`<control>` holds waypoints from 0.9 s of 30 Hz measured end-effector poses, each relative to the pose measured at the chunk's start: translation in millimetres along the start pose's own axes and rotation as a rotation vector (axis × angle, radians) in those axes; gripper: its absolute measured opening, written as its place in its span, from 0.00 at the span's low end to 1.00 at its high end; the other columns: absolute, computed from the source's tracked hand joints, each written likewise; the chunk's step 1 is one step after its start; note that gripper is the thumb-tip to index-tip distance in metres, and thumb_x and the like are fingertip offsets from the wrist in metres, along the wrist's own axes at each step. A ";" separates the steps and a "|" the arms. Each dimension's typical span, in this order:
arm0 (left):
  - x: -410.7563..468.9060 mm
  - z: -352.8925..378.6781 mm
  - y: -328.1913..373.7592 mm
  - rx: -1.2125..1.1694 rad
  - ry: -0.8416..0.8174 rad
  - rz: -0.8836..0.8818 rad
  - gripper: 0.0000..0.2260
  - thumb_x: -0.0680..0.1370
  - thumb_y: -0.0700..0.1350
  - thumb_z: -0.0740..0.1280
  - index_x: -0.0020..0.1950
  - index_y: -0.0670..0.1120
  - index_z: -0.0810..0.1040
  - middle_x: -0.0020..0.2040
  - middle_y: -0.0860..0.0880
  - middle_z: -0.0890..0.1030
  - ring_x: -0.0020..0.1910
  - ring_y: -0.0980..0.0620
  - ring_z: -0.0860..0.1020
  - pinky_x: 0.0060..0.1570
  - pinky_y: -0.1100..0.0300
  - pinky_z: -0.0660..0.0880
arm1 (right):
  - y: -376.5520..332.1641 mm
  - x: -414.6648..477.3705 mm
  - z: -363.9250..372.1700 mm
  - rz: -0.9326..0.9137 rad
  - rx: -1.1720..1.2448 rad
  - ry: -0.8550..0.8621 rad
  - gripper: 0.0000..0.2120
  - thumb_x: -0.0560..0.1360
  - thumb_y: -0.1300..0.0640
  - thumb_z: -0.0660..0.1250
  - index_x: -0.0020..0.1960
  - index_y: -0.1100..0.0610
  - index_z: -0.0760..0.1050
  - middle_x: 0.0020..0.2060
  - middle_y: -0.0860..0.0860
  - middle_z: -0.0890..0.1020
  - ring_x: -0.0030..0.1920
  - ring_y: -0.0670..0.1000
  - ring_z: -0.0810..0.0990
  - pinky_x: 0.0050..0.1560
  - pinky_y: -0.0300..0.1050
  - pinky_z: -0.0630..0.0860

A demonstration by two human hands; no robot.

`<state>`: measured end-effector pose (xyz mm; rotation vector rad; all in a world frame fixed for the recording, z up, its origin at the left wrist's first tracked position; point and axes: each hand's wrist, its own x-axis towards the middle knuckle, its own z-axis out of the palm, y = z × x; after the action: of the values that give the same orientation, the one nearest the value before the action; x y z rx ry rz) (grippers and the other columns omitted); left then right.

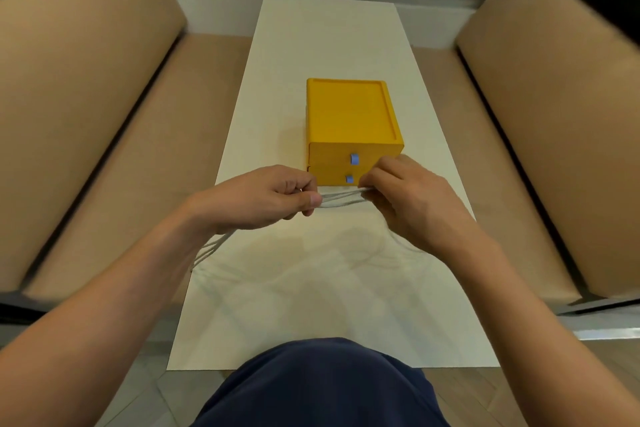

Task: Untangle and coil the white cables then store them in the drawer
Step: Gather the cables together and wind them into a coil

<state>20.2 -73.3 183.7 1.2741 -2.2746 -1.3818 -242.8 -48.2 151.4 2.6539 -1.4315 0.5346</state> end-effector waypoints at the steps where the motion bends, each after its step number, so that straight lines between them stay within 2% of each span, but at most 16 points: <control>1: -0.8 -1.9 -0.4 -0.025 0.008 0.004 0.13 0.85 0.49 0.63 0.43 0.46 0.77 0.27 0.58 0.71 0.28 0.60 0.66 0.30 0.69 0.63 | -2.0 0.8 0.7 -0.007 0.004 -0.016 0.06 0.79 0.57 0.69 0.55 0.55 0.79 0.49 0.52 0.80 0.45 0.58 0.78 0.33 0.55 0.79; 4: -2.7 -5.5 -1.8 -0.070 0.028 0.004 0.13 0.85 0.48 0.63 0.42 0.45 0.78 0.28 0.57 0.70 0.26 0.60 0.65 0.27 0.70 0.62 | -3.1 2.0 1.0 0.022 0.090 -0.037 0.08 0.78 0.58 0.72 0.55 0.54 0.77 0.46 0.50 0.79 0.42 0.56 0.77 0.34 0.54 0.78; 7: -2.3 -6.5 -4.6 -0.057 0.046 -0.007 0.13 0.85 0.49 0.63 0.42 0.46 0.78 0.29 0.56 0.70 0.27 0.59 0.64 0.27 0.68 0.62 | 0.5 3.2 -6.0 0.107 0.102 -0.040 0.09 0.78 0.56 0.72 0.52 0.52 0.73 0.39 0.45 0.73 0.37 0.54 0.74 0.33 0.51 0.75; 9: -1.2 -6.6 -6.8 -0.051 0.049 -0.008 0.13 0.85 0.49 0.64 0.42 0.46 0.78 0.28 0.57 0.70 0.28 0.58 0.64 0.28 0.67 0.62 | -2.4 4.1 -9.4 0.157 0.082 -0.154 0.08 0.78 0.54 0.70 0.54 0.50 0.72 0.37 0.44 0.73 0.37 0.54 0.75 0.36 0.51 0.74; 12: 0.0 -5.2 -7.3 -0.058 0.036 -0.013 0.14 0.85 0.50 0.64 0.42 0.46 0.78 0.28 0.57 0.70 0.28 0.58 0.64 0.28 0.68 0.61 | -2.5 4.5 -7.6 0.187 0.138 -0.264 0.08 0.77 0.55 0.69 0.54 0.48 0.71 0.37 0.43 0.75 0.39 0.53 0.76 0.39 0.51 0.76; 16: -0.5 -3.8 -9.2 -0.070 0.050 -0.030 0.14 0.85 0.50 0.64 0.42 0.46 0.78 0.28 0.57 0.69 0.27 0.58 0.63 0.27 0.68 0.61 | 12.2 1.4 -6.8 0.175 0.230 -0.221 0.07 0.75 0.59 0.70 0.49 0.50 0.75 0.42 0.44 0.75 0.40 0.53 0.75 0.39 0.54 0.76; 18: -1.2 -3.7 -9.2 -0.070 0.052 -0.034 0.14 0.85 0.50 0.64 0.42 0.47 0.78 0.28 0.57 0.69 0.28 0.57 0.63 0.27 0.68 0.61 | 11.9 0.3 -2.8 0.175 0.136 -0.197 0.06 0.73 0.57 0.70 0.46 0.50 0.74 0.42 0.44 0.74 0.39 0.52 0.74 0.37 0.52 0.76; 21: -1.7 -4.3 -8.1 -0.073 0.054 -0.033 0.14 0.85 0.50 0.63 0.42 0.46 0.78 0.27 0.57 0.69 0.27 0.57 0.63 0.27 0.68 0.61 | 13.7 -0.4 6.8 0.172 -0.062 -0.176 0.04 0.74 0.56 0.70 0.46 0.49 0.76 0.40 0.46 0.78 0.40 0.55 0.77 0.33 0.48 0.75; 23: -2.6 -5.4 -9.0 -0.073 0.055 -0.038 0.14 0.85 0.50 0.63 0.42 0.46 0.78 0.27 0.57 0.68 0.27 0.58 0.63 0.26 0.68 0.61 | 21.3 -2.2 11.3 0.153 -0.128 -0.157 0.08 0.74 0.58 0.73 0.51 0.47 0.80 0.40 0.47 0.80 0.39 0.57 0.79 0.30 0.43 0.70; 25: -3.5 -6.6 -10.5 -0.080 0.067 -0.045 0.14 0.85 0.49 0.63 0.43 0.45 0.78 0.27 0.57 0.68 0.26 0.59 0.63 0.26 0.69 0.61 | 30.3 -5.3 12.7 0.167 -0.173 -0.119 0.19 0.72 0.64 0.73 0.60 0.47 0.82 0.36 0.49 0.79 0.34 0.59 0.78 0.29 0.39 0.60; 27: -3.0 -8.0 -10.9 -0.089 0.083 -0.045 0.14 0.85 0.49 0.63 0.42 0.45 0.77 0.28 0.56 0.68 0.25 0.59 0.63 0.26 0.70 0.61 | 30.9 -5.7 9.3 0.239 -0.214 -0.030 0.25 0.69 0.70 0.72 0.61 0.49 0.83 0.34 0.51 0.76 0.31 0.59 0.74 0.30 0.37 0.52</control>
<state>32.7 -78.2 180.2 1.3352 -2.1183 -1.4013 -268.6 -63.1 137.9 2.3529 -1.7199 0.3369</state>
